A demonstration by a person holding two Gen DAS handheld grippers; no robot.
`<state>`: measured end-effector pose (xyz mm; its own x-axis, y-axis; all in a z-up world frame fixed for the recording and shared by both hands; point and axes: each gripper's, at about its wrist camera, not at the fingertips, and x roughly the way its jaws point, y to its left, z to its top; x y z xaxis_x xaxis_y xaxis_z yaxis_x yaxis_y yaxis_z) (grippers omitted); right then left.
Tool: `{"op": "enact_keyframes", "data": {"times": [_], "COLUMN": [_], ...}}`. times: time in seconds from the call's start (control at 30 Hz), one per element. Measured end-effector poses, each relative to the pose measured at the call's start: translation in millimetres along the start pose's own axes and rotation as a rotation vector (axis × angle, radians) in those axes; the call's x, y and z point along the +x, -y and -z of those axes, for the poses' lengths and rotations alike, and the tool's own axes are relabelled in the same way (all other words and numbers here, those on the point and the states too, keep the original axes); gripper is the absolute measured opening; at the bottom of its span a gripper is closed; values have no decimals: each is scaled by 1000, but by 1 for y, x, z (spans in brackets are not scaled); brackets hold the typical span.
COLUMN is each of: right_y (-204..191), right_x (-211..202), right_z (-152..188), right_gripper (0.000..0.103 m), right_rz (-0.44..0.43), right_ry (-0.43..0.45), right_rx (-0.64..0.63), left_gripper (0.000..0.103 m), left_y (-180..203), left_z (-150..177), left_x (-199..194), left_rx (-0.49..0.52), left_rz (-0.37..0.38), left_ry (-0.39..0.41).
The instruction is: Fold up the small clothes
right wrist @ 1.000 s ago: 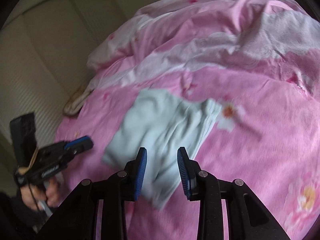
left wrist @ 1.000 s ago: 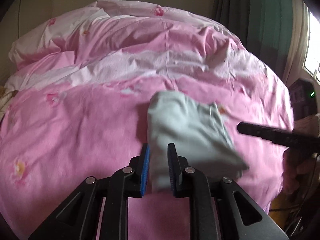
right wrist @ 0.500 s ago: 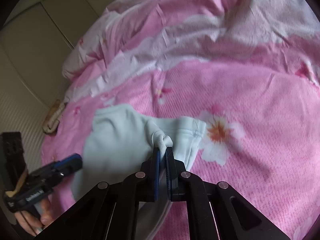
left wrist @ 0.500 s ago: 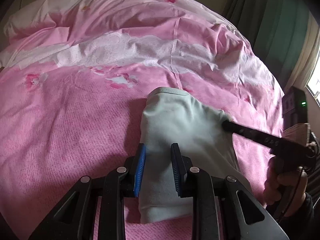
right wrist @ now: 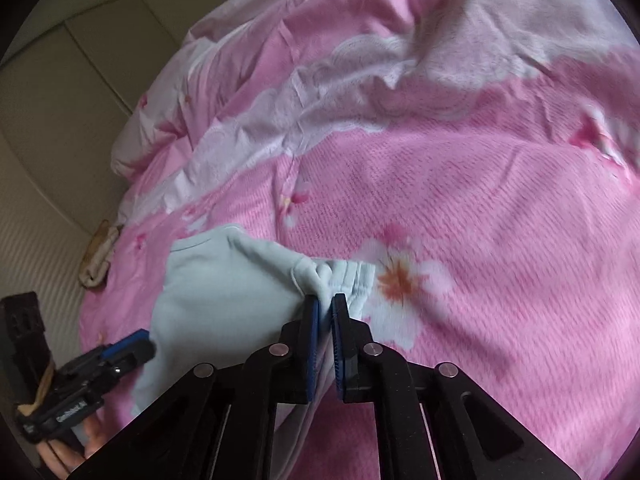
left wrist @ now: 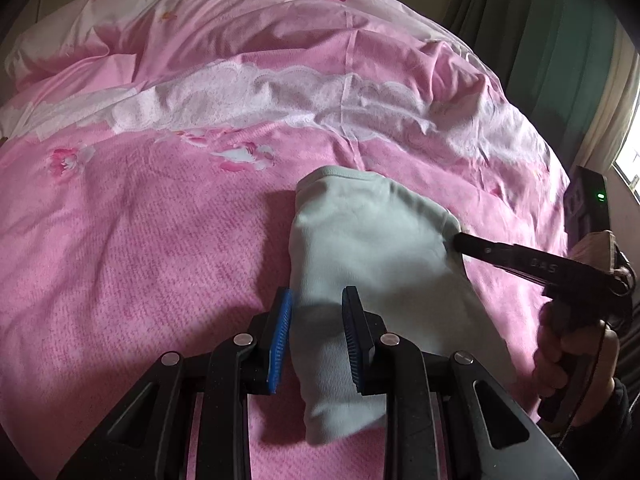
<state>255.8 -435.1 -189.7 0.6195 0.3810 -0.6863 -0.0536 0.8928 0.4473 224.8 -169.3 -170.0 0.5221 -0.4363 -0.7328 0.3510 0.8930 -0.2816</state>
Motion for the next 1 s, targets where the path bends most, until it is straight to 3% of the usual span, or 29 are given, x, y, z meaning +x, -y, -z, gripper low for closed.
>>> {"op": "enact_keyframes", "data": {"times": [0.23, 0.37, 0.47, 0.53, 0.57, 0.73, 0.83, 1.0], "right_y": [-30, -42, -50, -53, -54, -50, -51, -52], "right_x": [-48, -60, -62, -59, -58, -63, -69, -69], "right_z": [52, 82, 94, 99, 100, 100, 102, 110], "right_gripper": [17, 28, 29, 24, 9, 9, 9, 9], "right_rz": [-61, -82, -65, -25, -17, -11, -33, -62], "right_ry": [4, -15, -3, -3, -2, 7, 12, 6], "right_rx": [-21, -15, -29, -52, -56, -32, -24, -22], "left_gripper": [31, 40, 40, 40, 40, 39, 39, 39], "left_y": [9, 11, 11, 12, 13, 2, -13, -16], "left_z": [27, 45, 52, 54, 55, 53, 52, 64], "left_x": [-29, -41, -37, -31, -28, -21, -23, -28], "left_rx": [108, 151, 156, 166, 170, 120, 63, 72], "left_rz": [6, -11, 3, 5, 9, -54, -55, -67], "left_ry": [13, 23, -1, -18, -23, -11, -9, -10]}}
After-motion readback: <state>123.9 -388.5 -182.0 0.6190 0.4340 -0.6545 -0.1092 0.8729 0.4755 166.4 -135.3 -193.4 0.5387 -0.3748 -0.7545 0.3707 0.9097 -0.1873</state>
